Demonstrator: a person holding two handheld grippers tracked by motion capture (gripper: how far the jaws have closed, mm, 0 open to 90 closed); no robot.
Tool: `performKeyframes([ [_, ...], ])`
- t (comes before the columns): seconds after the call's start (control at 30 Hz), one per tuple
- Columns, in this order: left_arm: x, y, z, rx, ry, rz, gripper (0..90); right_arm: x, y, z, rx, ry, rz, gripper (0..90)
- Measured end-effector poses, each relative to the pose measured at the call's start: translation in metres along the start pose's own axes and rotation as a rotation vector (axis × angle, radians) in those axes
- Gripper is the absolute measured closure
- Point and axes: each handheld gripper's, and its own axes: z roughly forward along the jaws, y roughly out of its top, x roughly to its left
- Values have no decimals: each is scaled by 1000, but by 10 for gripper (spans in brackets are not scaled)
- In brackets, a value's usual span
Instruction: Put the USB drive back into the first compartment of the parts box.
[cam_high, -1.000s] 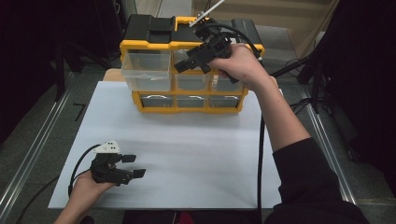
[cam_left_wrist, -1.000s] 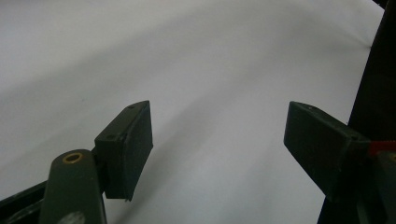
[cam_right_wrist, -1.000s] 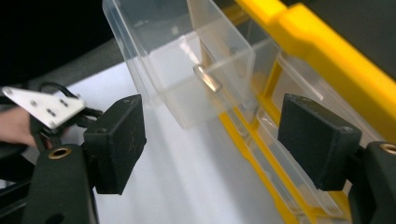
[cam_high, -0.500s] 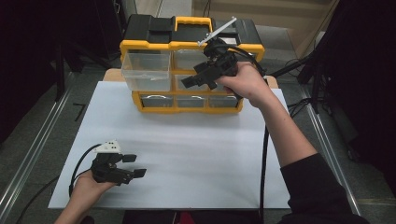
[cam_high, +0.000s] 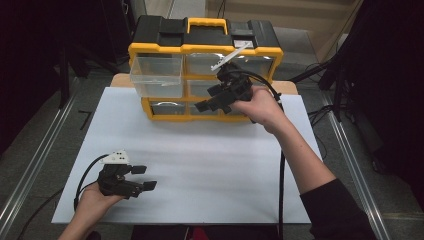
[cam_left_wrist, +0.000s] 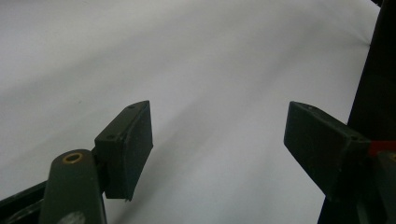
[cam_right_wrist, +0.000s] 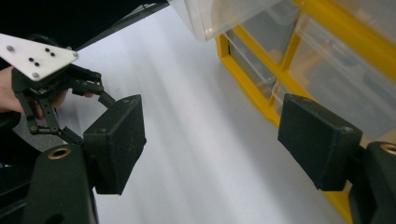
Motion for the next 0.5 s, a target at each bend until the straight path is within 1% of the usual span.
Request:
performKeyframes([
  [0.03, 0, 0, 0, -3, 1, 2, 247, 1, -3, 1, -3, -3, 9, 213],
  [0.2, 1, 0, 0, -10, -3, -4, 247, 4, -21, 9, -7, -13, 20, 213],
  [0.27, 1, 0, 0, -12, -5, -4, 247, 6, -29, 13, -12, -8, 23, 213],
  [0.4, 1, 0, -1, -12, -4, 2, 247, 7, -46, 21, -29, 6, 45, 213],
  [0.5, 0, 0, -1, -13, 2, 6, 247, 7, -59, 27, -31, 3, 50, 213],
])
